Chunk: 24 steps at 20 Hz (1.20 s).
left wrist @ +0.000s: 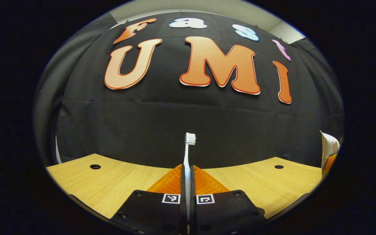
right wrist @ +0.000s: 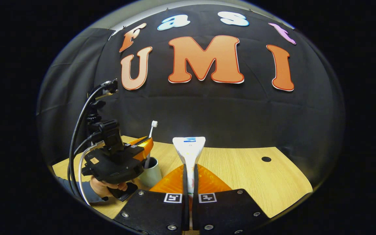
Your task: Put the toothbrush and toothpaste on the desktop into the cup, then pick up the cup and place it on the coaster on the desktop.
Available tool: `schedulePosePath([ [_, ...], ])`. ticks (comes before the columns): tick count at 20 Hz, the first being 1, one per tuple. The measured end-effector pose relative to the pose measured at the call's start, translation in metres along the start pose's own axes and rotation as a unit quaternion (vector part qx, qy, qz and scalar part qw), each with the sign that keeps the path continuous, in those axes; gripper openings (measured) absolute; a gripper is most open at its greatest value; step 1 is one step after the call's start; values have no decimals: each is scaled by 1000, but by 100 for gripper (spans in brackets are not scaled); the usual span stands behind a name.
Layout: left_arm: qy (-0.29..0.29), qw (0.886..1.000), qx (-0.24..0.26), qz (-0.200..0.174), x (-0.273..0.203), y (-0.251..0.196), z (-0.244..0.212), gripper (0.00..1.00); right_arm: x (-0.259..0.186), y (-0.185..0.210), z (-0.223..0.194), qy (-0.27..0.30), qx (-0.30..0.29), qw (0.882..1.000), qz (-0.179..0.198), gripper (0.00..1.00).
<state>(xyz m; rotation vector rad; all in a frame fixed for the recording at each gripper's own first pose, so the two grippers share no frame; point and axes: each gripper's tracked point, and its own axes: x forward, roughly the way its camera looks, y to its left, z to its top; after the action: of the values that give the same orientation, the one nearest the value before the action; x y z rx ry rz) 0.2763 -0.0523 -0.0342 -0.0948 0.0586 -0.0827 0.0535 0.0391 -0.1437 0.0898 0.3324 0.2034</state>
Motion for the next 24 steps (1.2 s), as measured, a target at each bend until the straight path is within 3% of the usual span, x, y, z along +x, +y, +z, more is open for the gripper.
schedulePosePath([
  [9,47,999,-20,-7,-6,6,-33,4,1,5,-7,9,7,1000,3,4],
  [14,78,996,-26,-27,-12,0,-49,9,-2,5,-4,6,9,1000,3,4],
  [18,90,995,-25,-35,-25,3,-45,24,-4,8,1,-1,17,1000,5,4],
  [20,86,996,-23,-29,-34,10,-36,37,-4,13,6,-6,19,1000,9,4],
  [23,84,996,-14,-30,-49,15,-20,37,3,18,21,-19,21,999,15,4],
  [24,82,996,-10,-34,-56,15,-13,46,6,21,28,-24,21,999,19,4],
])
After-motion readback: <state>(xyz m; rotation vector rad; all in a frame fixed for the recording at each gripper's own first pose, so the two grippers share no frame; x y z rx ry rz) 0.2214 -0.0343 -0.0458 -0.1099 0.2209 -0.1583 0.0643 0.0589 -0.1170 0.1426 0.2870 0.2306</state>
